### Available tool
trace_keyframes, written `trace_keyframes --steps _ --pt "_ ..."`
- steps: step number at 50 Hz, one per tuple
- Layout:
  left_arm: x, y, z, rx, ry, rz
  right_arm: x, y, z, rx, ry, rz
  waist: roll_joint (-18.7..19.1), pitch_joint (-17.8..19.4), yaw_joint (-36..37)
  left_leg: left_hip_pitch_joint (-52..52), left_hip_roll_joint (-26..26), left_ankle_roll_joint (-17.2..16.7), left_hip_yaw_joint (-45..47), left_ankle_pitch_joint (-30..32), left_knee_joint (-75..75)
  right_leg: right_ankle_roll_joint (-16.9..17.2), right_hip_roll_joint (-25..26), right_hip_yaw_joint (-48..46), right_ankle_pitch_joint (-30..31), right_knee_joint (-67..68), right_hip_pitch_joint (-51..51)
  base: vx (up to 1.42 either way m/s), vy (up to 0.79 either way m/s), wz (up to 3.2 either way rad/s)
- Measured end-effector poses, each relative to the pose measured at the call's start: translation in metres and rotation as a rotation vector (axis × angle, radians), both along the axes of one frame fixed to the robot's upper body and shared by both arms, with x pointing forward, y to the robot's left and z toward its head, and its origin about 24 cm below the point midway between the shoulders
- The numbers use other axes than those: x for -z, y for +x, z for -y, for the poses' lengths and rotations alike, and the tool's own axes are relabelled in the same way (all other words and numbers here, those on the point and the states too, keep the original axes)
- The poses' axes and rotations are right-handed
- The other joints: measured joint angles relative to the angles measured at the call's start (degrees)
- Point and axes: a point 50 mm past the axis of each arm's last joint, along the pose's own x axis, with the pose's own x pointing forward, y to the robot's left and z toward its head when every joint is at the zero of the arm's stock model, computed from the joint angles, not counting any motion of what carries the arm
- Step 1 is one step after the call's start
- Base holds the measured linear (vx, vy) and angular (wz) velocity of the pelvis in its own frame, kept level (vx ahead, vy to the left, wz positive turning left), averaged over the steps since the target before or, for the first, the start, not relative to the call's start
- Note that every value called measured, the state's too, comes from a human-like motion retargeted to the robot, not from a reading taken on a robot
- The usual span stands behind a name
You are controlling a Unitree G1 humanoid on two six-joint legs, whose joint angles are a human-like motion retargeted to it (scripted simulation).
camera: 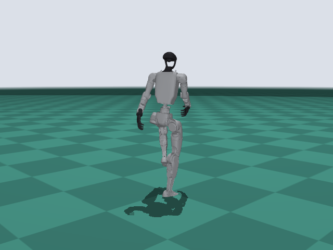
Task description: In place motions
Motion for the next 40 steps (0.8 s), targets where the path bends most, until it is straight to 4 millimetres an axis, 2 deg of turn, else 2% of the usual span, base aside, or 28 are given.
trace_keyframes --steps 2,5,8,10,13,15,17,18,19,20,22,23,25,27,29,31,33,35,37,40 --pt "0.002 0.005 0.002 0.0 -0.028 0.022 -0.004 0.003 -0.001 -0.005 -0.008 0.023 0.42 -0.98 -0.59 2.99 0.0 0.1 -0.37 0.19 -1.92 0.18 0.19 -0.93 -0.03 -1.06 0.53 0.08 -0.02 0.41" --pt "0.009 0.021 0.001 0.035 -0.05 0.074 0.007 -0.005 -0.001 0.003 -0.01 -0.01 1.76 -3.16 -2.89 10.94 -1.05 -0.23 -1.79 1.25 -8.24 1.01 0.72 -3.54 -0.04 -3.17 1.93 0.14 0.0 0.72" --pt "0.02 0.044 -0.002 0.097 -0.038 0.153 0.038 -0.027 0.002 0.01 -0.024 -0.12 2.69 -6.55 -6.78 21.92 -5.41 -2.05 -2.78 2.95 -21.59 2.7 0.08 -6.42 -0.29 -4.72 2.54 0.19 0.01 0.9" --pt "0.026 0.061 -0.006 0.139 -0.024 0.21 0.067 -0.053 0.005 0.009 -0.047 -0.238 3.35 -9.12 -9.61 30.72 -8.25 -2.37 -2.54 3.55 -33.96 3.69 -0.06 -8.26 -0.65 -5.28 2.68 0.27 -0.03 0.79" --pt "0.033 0.087 -0.013 0.205 0.002 0.285 0.116 -0.112 0.016 0.021 -0.096 -0.48 4.56 -12.37 -12.78 45.66 -15.59 -4.72 -4.45 7.43 -60.32 4.6 0.89 -9.87 -1.92 -4.94 2.96 0.35 -0.08 0.44" --pt "0.036 0.105 -0.019 0.254 0.022 0.334 0.146 -0.163 0.029 0.055 -0.131 -0.671 6.4 -13.84 -14.76 54.91 -19.42 -6.8 -6.49 -0.17 -77.24 4.86 2.76 -11.51 -3.32 -3.49 3.08 0.38 -0.15 0.47" --pt "0.039 0.125 -0.023 0.304 0.032 0.374 0.169 -0.224 0.049 0.103 -0.173 -0.89 7.97 -15.66 -19.05 60.73 -20.1 -4.35 -1.17 -6.69 -87.24 5.06 3.62 -14.89 -3.43 -1.23 2.61 0.38 -0.17 1.22" --pt "0.04 0.137 -0.025 0.326 0.032 0.39 0.176 -0.257 0.06 0.131 -0.198 -1.005 8.91 -16.53 -21.91 61.03 -20.73 -4.01 -2.46 -5.12 -90.28 5.23 3.66 -17.43 -1.91 0.42 2.06 0.26 -0.18 1.4" --pt "0.041 0.156 -0.026 0.352 0.028 0.419 0.179 -0.286 0.068 0.175 -0.21 -1.105 9.61 -16.44 -23.3 59.95 -20.11 -4.36 -4.26 -3.56 -91.11 5.71 3.0 -19.15 2.39 4.01 0.25 0.06 -0.18 1.14" --pt "0.041 0.179 -0.028 0.38 0.023 0.453 0.181 -0.312 0.075 0.225 -0.217 -1.198 10.17 -15.88 -23.96 58.19 -18.87 -5.05 -6.32 -1.99 -90.84 6.34 1.98 -20.47 8.08 8.57 -2.19 -0.19 -0.21 0.28" --pt "0.037 0.235 -0.033 0.424 0.041 0.576 0.18 -0.35 0.083 0.367 -0.183 -1.306 11.12 -10.83 -23.09 57.95 -15.89 -4.44 -6.19 -1.7 -90.4 7.27 -1.17 -19.38 19.72 25.32 -10.56 -0.27 -0.2 0.18" --pt "0.033 0.265 -0.032 0.437 0.056 0.672 0.178 -0.367 0.09 0.442 -0.169 -1.343 11.5 -8.53 -25.4 58.64 -15.84 -4.03 -8.34 -2.11 -90.83 5.48 -3.57 -19.67 22.13 34.32 -15.12 -0.12 -0.07 0.66" --pt "0.018 0.321 -0.03 0.438 0.066 0.871 0.17 -0.405 0.112 0.562 -0.176 -1.433 11.93 -6.46 -26.69 58.84 -16.69 -2.58 -7.53 -2.64 -90.82 2.06 -10.63 -18.22 15.94 54.22 -25.45 0.05 0.11 0.2" --pt "-0.003 0.372 -0.03 0.393 0.111 1.034 0.16 -0.44 0.124 0.612 -0.211 -1.534 13.92 -7.12 -32.21 56.27 -17.87 -0.96 -9.28 -2.73 -90.7 0.85 -16.18 -15.2 11.76 69.6 -38.5 -0.03 0.22 0.42" --pt "-0.027 0.412 -0.03 0.299 0.199 1.2 0.152 -0.463 0.134 0.652 -0.285 -1.581 16.01 -6.0 -38.7 53.88 -17.3 0.12 -11.3 -2.6 -89.63 0.69 -16.27 -12.77 9.93 78.25 -49.27 -0.09 0.13 0.68" --pt "-0.057 0.448 -0.022 0.245 0.225 1.394 0.141 -0.49 0.142 0.747 -0.331 -1.629 18.21 -5.63 -41.43 51.86 -16.43 1.0 -13.27 -2.3 -89.07 1.2 -15.71 -12.72 7.55 83.55 -57.92 -0.06 0.01 0.54" --pt "-0.092 0.48 -0.014 0.215 0.238 1.589 0.131 -0.512 0.144 0.808 -0.338 -1.691 19.43 -5.16 -41.33 50.55 -14.93 1.19 -13.25 -2.22 -88.53 1.31 -13.64 -13.58 6.69 84.88 -63.65 -0.12 -0.04 -0.15" --pt "-0.123 0.501 -0.011 0.208 0.273 1.734 0.122 -0.531 0.143 0.822 -0.361 -1.76 19.99 -5.1 -41.58 50.08 -14.05 1.06 -12.97 -2.23 -88.35 0.67 -12.99 -14.95 6.28 83.89 -65.36 -0.01 -0.03 -0.33" --pt "-0.14 0.511 -0.011 0.244 0.301 1.81 0.115 -0.542 0.142 0.83 -0.389 -1.81 19.61 -5.86 -40.98 50.57 -14.31 0.81 -12.45 -2.32 -88.73 -0.02 -13.63 -15.52 5.54 81.7 -63.13 0.13 -0.06 -0.19" --pt "-0.149 0.516 -0.005 0.308 0.314 1.84 0.115 -0.544 0.135 0.803 -0.377 -1.841 17.64 -6.79 -38.94 53.05 -15.36 -0.03 -10.99 -2.35 -90.27 -0.09 -12.93 -15.24 5.32 75.98 -54.83 0.14 -0.1 -0.27"
